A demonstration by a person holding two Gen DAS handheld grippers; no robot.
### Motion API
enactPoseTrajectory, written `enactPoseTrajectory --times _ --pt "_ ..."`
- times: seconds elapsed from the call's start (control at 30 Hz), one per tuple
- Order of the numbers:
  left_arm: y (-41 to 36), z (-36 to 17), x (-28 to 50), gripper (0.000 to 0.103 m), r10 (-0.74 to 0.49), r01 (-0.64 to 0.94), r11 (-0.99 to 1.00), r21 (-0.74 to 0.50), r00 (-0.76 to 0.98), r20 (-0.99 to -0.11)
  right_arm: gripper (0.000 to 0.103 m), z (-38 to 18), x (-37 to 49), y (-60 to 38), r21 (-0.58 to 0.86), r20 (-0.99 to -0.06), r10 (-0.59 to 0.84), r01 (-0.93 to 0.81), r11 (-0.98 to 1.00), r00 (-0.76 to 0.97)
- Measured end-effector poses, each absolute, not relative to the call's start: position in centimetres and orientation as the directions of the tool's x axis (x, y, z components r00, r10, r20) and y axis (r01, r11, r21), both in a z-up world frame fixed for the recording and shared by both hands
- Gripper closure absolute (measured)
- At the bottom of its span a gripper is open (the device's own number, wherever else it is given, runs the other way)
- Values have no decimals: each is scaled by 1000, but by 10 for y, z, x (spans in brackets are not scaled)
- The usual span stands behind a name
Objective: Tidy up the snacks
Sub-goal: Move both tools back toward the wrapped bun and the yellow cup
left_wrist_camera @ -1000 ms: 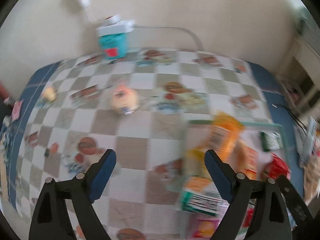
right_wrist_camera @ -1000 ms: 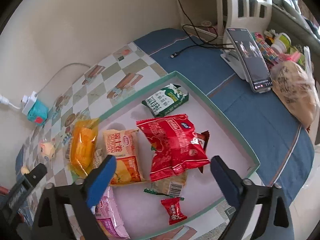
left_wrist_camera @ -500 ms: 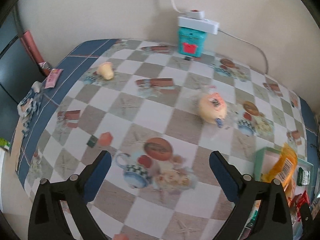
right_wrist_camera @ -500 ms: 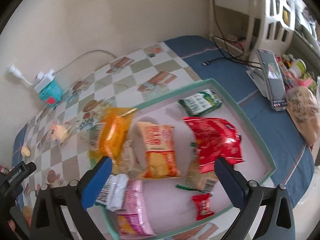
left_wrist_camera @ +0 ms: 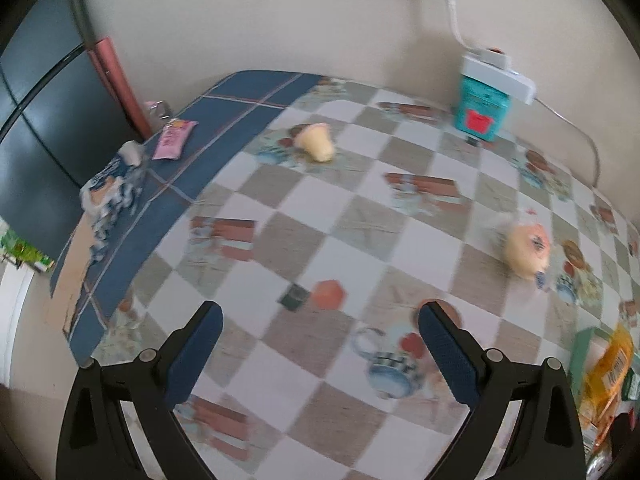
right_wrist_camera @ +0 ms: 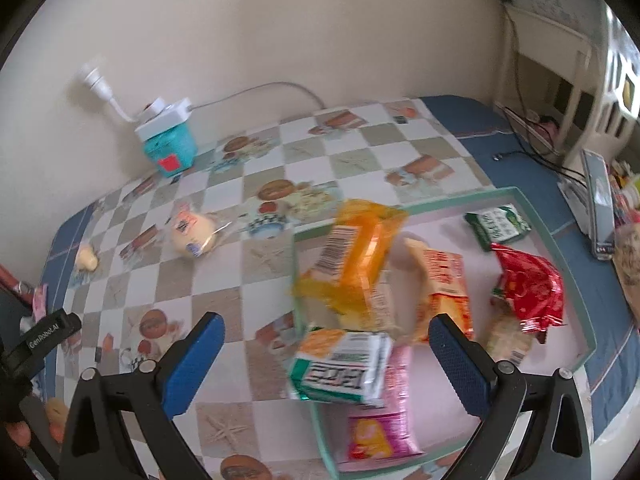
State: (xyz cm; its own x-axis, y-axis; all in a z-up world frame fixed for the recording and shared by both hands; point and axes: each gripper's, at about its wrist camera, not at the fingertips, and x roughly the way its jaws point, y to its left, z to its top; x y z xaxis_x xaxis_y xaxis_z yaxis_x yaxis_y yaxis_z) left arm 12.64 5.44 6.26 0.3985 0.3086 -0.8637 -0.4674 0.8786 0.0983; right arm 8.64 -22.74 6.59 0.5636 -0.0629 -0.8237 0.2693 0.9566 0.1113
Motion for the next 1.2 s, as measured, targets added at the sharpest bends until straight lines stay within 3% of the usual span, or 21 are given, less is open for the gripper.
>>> enactPoseTrajectory --times 0.3,0.6,1.03,1.2 --pt "99 63 113 5 338 -525 844 104 372 -865 0 63 92 -180 82 -830 -38 189 979 557" --pt "142 52 99 5 291 -571 820 42 354 -889 0 56 95 -144 51 -835 -25 124 991 550" --pt "176 44 138 5 220 -448 894 22 396 -892 0 52 140 -129 134 -855 69 89 987 515" --pt "190 45 165 5 125 -368 929 -40 414 -902 0 59 176 -120 90 -867 55 47 995 495"
